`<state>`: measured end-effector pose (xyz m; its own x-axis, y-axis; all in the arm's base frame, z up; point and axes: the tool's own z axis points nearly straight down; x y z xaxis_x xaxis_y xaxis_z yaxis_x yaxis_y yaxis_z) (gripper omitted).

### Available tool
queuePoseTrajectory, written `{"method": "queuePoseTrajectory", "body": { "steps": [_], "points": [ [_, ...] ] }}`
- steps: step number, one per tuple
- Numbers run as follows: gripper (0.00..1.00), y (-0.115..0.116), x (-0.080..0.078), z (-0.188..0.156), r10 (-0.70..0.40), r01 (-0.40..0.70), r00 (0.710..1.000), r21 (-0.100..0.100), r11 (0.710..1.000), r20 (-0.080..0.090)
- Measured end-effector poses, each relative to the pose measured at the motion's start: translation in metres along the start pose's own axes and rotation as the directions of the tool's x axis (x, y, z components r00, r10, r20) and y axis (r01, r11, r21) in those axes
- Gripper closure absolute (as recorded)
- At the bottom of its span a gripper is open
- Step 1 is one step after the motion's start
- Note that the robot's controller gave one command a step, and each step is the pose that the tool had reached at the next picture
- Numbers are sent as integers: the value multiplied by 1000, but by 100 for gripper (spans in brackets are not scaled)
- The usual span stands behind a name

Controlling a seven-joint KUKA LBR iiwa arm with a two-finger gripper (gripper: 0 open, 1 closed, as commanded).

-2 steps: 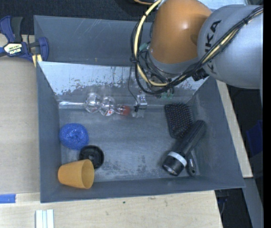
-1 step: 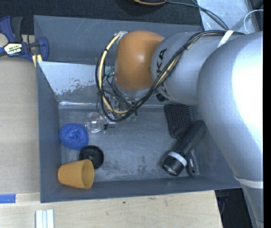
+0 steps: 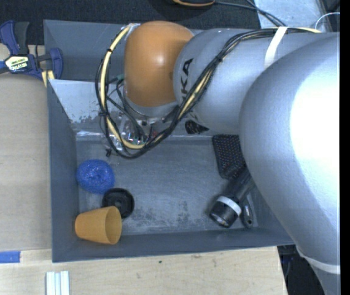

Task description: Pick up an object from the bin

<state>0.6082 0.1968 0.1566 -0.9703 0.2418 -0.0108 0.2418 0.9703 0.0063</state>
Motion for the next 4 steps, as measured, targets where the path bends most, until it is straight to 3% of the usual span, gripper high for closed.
{"method": "queuePoseTrajectory", "body": {
  "steps": [1,2,3,4],
  "points": [
    [0,29,29,52,-501,501,866,-1,866,-5],
    [0,35,46,86,-52,52,999,1,999,-1],
    [100,44,19,83,-427,427,904,-2,904,2],
    [100,44,19,83,-426,426,904,-2,904,2]
  ]
}}
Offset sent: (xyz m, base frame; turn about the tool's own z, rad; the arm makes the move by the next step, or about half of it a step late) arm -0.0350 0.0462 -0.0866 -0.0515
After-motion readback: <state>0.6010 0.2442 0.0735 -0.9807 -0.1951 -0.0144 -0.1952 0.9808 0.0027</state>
